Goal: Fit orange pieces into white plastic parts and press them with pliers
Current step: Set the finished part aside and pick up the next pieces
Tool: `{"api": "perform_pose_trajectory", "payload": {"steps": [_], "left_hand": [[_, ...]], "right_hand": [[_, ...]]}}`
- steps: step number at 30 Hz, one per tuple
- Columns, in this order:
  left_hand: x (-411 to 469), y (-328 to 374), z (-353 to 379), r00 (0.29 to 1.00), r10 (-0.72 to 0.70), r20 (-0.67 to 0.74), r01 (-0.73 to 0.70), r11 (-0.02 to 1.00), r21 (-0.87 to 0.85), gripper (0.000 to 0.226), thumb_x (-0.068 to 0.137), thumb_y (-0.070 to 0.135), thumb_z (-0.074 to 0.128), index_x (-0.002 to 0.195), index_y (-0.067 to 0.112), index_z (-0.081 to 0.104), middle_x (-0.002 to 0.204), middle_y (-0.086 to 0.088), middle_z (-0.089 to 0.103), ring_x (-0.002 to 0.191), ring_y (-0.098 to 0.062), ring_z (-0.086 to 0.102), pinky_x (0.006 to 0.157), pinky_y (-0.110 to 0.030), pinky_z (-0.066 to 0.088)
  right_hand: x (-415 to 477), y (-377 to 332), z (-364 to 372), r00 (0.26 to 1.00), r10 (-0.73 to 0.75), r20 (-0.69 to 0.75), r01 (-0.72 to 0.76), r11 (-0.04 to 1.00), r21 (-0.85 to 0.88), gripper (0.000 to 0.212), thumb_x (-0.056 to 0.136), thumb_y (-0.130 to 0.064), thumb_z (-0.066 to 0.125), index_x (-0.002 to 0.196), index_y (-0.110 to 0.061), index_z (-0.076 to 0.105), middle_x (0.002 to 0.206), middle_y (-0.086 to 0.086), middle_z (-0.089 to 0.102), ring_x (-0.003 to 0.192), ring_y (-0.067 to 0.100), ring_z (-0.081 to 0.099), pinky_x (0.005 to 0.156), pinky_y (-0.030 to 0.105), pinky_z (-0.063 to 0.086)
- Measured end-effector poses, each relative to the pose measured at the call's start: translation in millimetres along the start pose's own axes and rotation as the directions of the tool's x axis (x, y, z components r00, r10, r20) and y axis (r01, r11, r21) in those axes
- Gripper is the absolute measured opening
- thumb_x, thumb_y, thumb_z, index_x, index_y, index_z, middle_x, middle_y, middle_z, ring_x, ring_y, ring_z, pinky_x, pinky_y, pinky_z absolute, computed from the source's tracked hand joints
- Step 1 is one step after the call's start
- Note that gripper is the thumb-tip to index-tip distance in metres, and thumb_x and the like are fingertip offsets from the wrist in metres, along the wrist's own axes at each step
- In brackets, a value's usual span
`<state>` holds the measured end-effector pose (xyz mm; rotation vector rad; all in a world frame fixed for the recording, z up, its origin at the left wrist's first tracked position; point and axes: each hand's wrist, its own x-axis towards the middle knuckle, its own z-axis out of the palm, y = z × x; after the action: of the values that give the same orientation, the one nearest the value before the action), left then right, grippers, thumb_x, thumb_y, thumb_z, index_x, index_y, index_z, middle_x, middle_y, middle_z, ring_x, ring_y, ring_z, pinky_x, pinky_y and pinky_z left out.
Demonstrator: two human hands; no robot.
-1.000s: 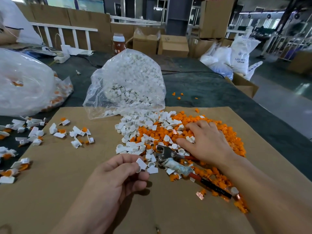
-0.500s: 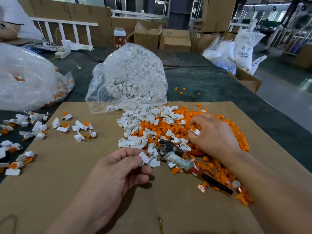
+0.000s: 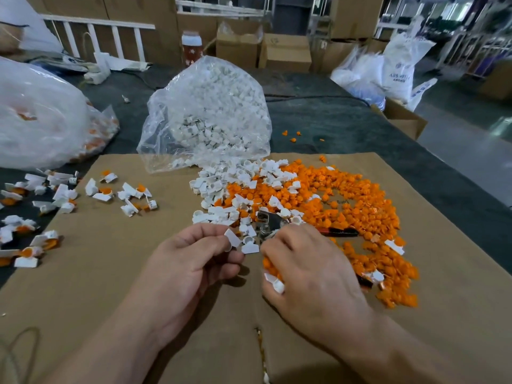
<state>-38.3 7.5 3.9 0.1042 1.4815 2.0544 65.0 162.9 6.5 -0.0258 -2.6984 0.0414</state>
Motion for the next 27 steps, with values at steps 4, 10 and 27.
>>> {"api": "perform_pose_trajectory", "payload": {"steps": [4, 10, 27], "left_hand": [[-1.8, 0.2, -0.3, 1.000, 0.010, 0.005, -0.010, 1.000, 0.004, 0.015, 0.092, 0.000, 0.059, 0.090, 0.002, 0.074, 0.078, -0.020, 0.069, 0.064, -0.019, 0.067, 0.053, -0.023, 0.056], [-2.4, 1.0, 0.3, 1.000, -0.001, 0.005, 0.001, 0.999, 0.038, 0.013, 0.094, 0.002, 0.059, 0.098, 0.001, 0.071, 0.077, -0.019, 0.069, 0.064, -0.020, 0.066, 0.054, -0.024, 0.056], [2.1, 9.3, -6.8, 0.989, 0.078, -0.124, -0.094, 0.988, -0.126, 0.030, 0.060, 0.012, 0.075, 0.088, 0.002, 0.068, 0.075, -0.020, 0.071, 0.065, -0.019, 0.073, 0.051, -0.022, 0.057]], "right_hand": [[0.8, -1.6, 2.9, 0.999, 0.012, 0.041, -0.010, 0.999, -0.044, 0.033, 0.083, -0.051, 0.057, 0.095, -0.020, 0.060, 0.093, -0.001, 0.050, 0.089, 0.020, 0.047, 0.072, 0.035, 0.047], [4.0, 6.7, -0.5, 1.000, -0.014, -0.020, 0.013, 0.999, -0.044, 0.030, 0.086, -0.047, 0.060, 0.090, -0.017, 0.065, 0.090, 0.001, 0.054, 0.086, 0.022, 0.049, 0.072, 0.039, 0.045], [31.1, -6.8, -9.1, 0.988, -0.118, 0.103, 0.118, 0.993, 0.008, 0.032, 0.091, -0.051, 0.050, 0.097, -0.022, 0.063, 0.080, -0.002, 0.054, 0.071, 0.017, 0.053, 0.053, 0.032, 0.039]]}}
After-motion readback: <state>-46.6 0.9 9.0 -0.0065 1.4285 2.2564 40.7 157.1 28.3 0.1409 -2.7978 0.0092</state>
